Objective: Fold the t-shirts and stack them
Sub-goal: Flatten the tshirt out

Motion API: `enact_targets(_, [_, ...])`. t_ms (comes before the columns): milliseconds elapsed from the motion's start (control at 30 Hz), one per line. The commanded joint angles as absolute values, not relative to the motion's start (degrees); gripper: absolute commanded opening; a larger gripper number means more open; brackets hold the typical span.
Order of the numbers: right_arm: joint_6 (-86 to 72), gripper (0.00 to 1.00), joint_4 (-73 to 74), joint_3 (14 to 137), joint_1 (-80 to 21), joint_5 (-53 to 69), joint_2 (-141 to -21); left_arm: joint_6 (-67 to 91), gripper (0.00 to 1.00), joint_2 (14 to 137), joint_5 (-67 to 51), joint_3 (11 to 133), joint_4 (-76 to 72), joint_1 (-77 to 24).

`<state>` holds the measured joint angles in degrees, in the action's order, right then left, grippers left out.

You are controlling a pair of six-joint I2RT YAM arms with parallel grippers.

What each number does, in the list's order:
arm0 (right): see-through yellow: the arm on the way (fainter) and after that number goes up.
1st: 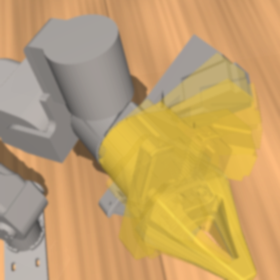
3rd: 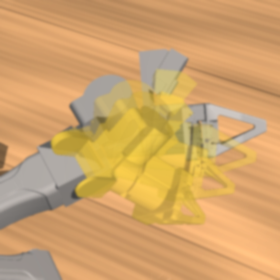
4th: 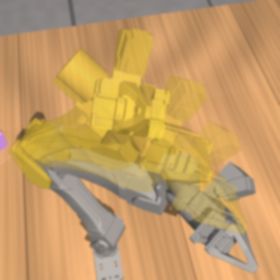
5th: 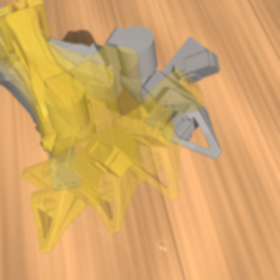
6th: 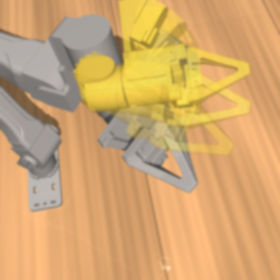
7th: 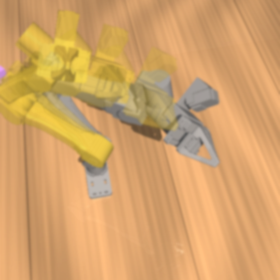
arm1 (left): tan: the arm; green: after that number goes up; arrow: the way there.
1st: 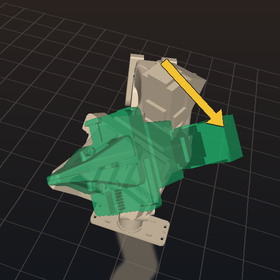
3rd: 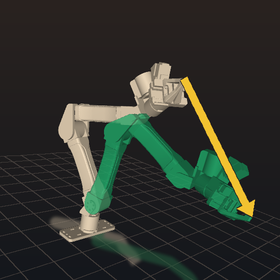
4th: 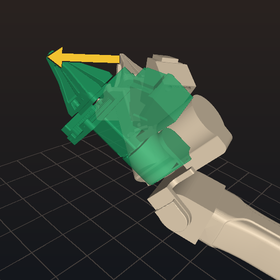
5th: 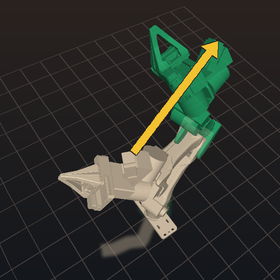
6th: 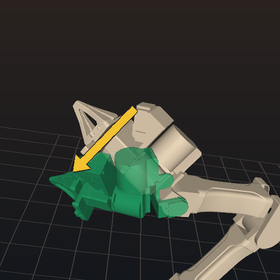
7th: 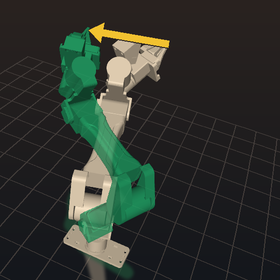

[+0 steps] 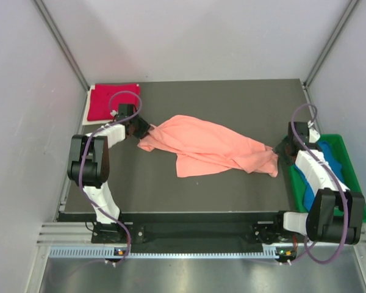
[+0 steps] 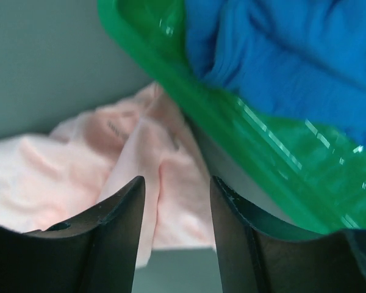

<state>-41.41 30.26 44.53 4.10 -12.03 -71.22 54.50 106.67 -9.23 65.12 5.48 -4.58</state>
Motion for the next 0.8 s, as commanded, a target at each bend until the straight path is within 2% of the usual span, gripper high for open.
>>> enact_targets(0, [-36.13, 0.46, 19.00, 42.46, 7.55, -10.21, -71.54, 54.14, 0.38, 105.73, -9.84, 64.60, 2.28, -4.66])
enact_targets(233, [-34.28, 0.40, 7.31, 37.36, 8.79, -6.24, -74.00, 54.23, 0.36, 106.96, -10.63, 64.51, 1.76, -4.66])
enact_targets(433, [-33.40, 0.34, 4.92, 37.35, 9.32, -6.24, -76.64, 54.14, 0.35, 107.40, -10.90, 65.13, 1.76, -4.66])
enact_targets(533, [-33.14, 0.22, 4.48, 37.70, 9.32, -6.42, -77.34, 53.97, 0.34, 107.23, -10.81, 65.21, 1.67, -4.66])
enact_targets(567, [-32.87, 0.12, 4.48, 37.88, 9.32, -6.50, -77.52, 53.88, 0.35, 107.05, -10.81, 65.21, 1.76, -4.66])
enact_targets(633, [-32.61, 0.00, 6.49, 39.01, 9.40, -6.94, -77.08, 53.09, 0.36, 107.05, -10.20, 65.56, 3.15, -4.66])
enact_targets(767, [-33.31, 0.00, 12.20, 40.95, 9.40, -7.21, -72.96, 51.24, 0.39, 106.09, -6.51, 66.45, 7.64, -4.66])
